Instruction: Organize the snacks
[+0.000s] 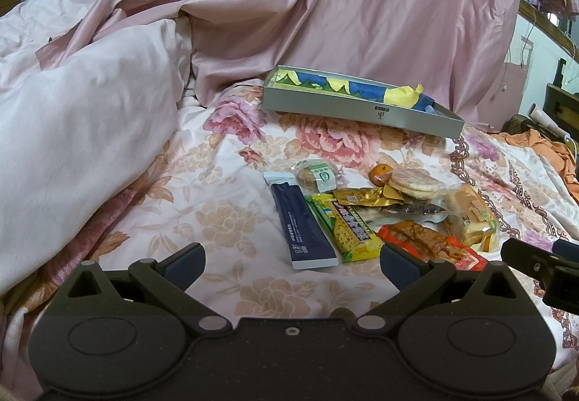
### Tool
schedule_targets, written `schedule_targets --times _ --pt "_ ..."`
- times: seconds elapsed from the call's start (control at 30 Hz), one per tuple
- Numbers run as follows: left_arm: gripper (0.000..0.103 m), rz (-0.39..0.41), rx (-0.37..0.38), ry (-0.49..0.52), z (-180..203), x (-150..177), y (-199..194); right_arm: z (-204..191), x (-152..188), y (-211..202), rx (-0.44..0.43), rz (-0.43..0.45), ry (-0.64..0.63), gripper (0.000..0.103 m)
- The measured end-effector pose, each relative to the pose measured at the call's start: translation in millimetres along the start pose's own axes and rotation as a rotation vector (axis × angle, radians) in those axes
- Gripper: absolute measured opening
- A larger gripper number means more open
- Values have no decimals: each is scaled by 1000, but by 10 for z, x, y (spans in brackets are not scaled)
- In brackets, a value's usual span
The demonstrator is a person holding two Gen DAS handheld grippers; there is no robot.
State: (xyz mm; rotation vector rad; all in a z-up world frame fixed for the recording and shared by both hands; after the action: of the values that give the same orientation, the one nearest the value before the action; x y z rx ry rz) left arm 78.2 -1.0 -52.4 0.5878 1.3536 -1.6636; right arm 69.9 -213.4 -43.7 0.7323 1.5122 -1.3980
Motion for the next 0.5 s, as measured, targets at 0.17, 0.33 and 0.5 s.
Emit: schedule_targets --times 0.17,0.33,0.5 --pt "102 -2 0 0 2 -1 -1 -3 29 23 0 -4 -2 103" --pt "102 -6 -8 3 -26 39 12 -8 52 62 0 -7 -2 103" --pt "102 -10 -14 0 -40 104 33 -29 72 75 -1 -23 -6 103"
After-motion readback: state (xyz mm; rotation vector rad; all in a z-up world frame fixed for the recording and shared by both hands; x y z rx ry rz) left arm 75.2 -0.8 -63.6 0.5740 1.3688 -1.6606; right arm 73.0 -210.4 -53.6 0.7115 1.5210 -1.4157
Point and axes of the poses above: each gripper's, at about its wrist camera, not at the fingertips, and y roughly the way its jaws point, z to its right, x to its underside, the point moved 9 cm from there along y, roughly the way its jaws point, and after that the axes turned 13 degrees about -y, right-handed, at the moved point
